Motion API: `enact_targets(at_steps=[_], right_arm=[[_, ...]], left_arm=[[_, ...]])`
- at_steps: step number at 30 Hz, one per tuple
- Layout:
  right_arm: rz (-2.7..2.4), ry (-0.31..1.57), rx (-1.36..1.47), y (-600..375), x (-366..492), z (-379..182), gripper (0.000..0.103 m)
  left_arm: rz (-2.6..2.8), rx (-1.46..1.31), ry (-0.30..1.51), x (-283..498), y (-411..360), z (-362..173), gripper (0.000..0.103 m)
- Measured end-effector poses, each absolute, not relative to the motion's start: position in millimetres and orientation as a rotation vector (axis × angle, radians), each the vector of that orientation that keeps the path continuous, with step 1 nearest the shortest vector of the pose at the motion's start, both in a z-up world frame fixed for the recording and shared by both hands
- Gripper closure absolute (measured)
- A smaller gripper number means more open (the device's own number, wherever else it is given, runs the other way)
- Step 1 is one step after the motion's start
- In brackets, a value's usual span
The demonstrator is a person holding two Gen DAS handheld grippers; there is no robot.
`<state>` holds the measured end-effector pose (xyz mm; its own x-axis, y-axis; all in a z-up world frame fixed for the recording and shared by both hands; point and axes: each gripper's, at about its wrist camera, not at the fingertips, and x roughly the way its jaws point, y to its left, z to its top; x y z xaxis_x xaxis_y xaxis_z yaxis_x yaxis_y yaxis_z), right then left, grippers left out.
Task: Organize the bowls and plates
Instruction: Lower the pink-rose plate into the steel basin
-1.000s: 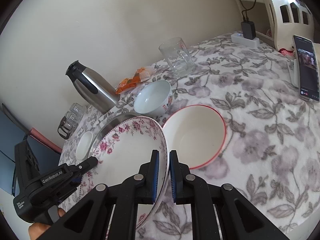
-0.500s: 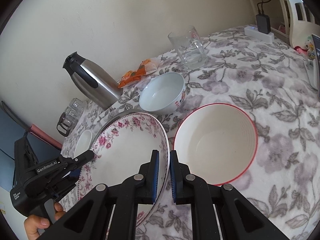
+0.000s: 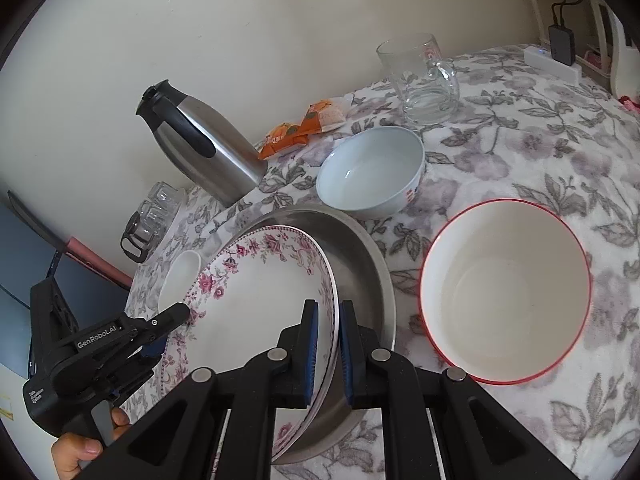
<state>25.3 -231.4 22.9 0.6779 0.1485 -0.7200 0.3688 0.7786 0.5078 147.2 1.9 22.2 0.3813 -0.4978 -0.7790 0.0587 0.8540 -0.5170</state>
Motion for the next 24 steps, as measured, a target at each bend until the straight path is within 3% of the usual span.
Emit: enact_targets(at_steps=[24], right_arm=[[-0.146,0.881,0.684,-233.0,47.9,2.9,0.092]], left_arm=[[-0.334,-0.411,1.16,167.3,-3.9,5.3,0.081]])
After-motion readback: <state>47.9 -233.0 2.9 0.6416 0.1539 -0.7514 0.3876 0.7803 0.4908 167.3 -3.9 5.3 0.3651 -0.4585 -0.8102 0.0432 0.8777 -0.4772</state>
